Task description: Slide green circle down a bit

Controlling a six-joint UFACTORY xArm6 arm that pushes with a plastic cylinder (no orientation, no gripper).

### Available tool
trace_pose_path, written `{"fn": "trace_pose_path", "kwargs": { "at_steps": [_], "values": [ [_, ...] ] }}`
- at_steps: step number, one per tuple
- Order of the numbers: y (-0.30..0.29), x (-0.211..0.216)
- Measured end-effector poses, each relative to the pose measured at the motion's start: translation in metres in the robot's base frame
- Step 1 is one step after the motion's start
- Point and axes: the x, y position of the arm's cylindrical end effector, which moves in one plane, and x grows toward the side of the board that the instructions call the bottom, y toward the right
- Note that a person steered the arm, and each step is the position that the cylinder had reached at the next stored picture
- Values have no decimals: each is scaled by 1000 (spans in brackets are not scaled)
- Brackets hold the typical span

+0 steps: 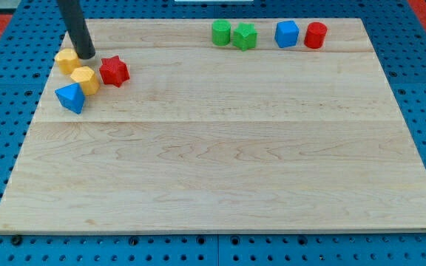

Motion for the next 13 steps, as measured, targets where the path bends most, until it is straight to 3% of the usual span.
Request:
{"fn": "trace_pose_path", "kwargs": {
  "at_steps": [2,3,4,5,6,9,11,13],
  "values": [
    [83,-100],
    [103,-112],
    [165,-111],
    [270,-111],
    [297,-111],
    [246,-37],
    [262,-87],
    [126,-35]
  ]
}}
